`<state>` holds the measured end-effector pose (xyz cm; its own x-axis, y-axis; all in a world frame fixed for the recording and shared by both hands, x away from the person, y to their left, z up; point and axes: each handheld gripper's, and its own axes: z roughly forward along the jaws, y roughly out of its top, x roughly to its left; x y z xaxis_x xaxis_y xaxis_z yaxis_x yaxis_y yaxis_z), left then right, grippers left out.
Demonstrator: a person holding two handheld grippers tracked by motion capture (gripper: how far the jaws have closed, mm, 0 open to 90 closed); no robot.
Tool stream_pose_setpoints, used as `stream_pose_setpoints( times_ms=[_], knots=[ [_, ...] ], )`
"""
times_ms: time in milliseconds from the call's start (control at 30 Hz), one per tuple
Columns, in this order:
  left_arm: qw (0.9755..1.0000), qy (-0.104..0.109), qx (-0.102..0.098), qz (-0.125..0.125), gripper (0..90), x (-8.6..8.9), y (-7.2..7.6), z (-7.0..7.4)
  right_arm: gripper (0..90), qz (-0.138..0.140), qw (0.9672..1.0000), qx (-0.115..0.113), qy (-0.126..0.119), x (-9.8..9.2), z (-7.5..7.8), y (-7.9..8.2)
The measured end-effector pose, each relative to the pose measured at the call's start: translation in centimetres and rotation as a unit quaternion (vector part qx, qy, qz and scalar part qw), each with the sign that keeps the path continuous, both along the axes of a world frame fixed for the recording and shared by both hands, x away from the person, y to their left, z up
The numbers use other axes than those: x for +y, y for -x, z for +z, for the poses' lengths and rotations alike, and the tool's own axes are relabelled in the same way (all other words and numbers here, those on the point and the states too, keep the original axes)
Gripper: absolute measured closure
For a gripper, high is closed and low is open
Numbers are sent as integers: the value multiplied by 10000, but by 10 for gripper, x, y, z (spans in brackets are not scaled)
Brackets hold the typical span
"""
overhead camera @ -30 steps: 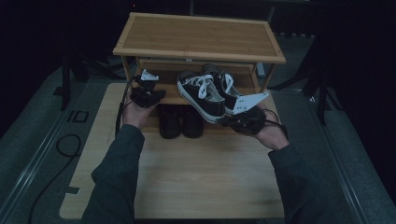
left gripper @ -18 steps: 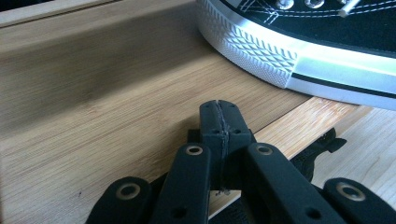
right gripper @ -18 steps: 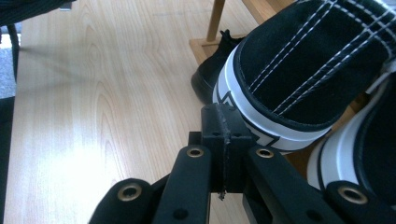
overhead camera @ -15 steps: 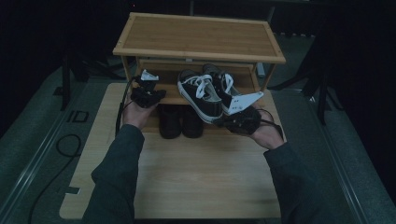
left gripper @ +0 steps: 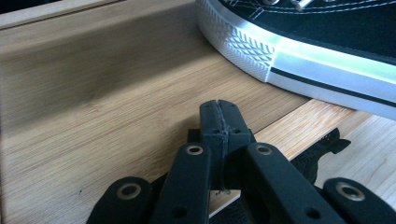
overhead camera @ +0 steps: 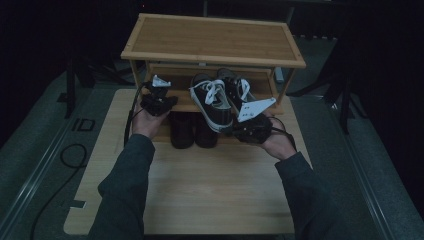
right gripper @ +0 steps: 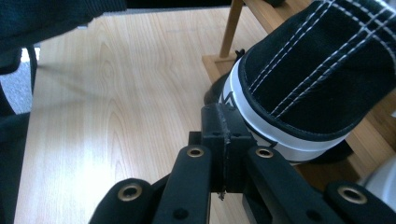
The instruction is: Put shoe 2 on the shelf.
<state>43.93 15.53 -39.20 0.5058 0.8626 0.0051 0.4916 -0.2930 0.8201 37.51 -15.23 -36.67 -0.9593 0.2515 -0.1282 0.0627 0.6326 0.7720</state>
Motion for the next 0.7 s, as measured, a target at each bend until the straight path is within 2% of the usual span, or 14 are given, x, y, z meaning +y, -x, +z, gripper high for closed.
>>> stream_pose_setpoints(
  times_ms=[233, 500, 700],
  knots=[
    [10000, -13, -13, 7, 900, 0, 0, 0, 900, 104, 9999, 45, -95, 11, -2, -3],
    [10000, 1, 19, 6, 900, 0, 0, 0, 900, 126, 9995, 149, -239, 18, -5, -7],
    [10000, 10, 12, 7, 900, 0, 0, 0, 900, 119, 9994, 144, -278, 25, -6, -9]
  ],
)
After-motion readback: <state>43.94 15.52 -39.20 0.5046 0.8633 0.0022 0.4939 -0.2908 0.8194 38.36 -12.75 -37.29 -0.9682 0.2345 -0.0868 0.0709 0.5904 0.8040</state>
